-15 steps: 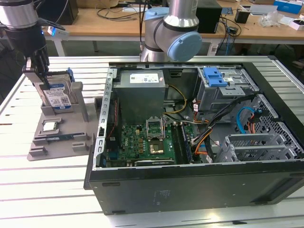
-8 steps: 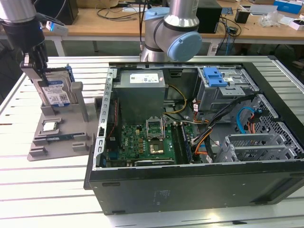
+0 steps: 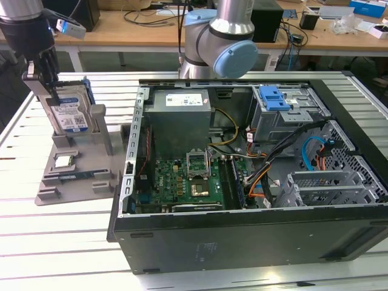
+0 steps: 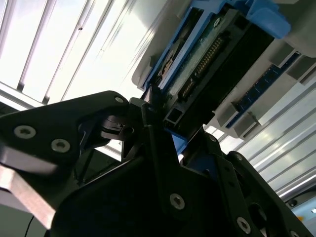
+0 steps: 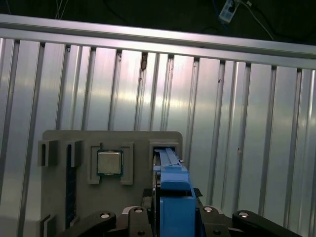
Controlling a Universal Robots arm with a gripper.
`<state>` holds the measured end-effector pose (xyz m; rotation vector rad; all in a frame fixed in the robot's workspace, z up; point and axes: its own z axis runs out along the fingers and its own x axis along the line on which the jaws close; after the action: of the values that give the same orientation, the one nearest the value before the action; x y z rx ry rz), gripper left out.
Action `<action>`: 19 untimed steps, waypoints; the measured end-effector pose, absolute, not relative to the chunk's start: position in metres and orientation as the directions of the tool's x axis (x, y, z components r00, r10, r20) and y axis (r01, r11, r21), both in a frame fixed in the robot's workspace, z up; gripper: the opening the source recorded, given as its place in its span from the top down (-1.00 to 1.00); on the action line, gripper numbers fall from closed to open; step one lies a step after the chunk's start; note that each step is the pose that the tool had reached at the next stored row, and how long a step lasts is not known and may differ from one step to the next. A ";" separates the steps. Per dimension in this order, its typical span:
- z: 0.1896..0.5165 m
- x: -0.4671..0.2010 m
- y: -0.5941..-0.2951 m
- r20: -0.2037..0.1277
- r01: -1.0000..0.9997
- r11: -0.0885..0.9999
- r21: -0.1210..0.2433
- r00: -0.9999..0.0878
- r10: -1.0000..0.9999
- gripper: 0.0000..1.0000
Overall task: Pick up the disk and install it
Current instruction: 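Pick up the disk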
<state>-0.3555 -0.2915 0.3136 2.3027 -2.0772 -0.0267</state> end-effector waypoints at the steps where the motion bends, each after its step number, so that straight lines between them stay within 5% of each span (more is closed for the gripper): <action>1: 0.315 -0.355 -0.291 0.014 -0.994 -0.102 0.042 0.103 -0.995 0.26; 10: 0.334 -0.355 -0.291 0.014 -0.994 -0.102 0.041 0.103 -0.995 0.26; 13: 0.372 -0.355 -0.287 0.014 -0.994 -0.102 0.041 0.103 -0.995 0.26; 19: 0.385 -0.355 -0.286 0.014 -0.994 -0.102 0.042 0.103 -0.995 0.26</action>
<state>-0.3555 -0.2863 0.3853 2.3026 -2.0771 -0.0267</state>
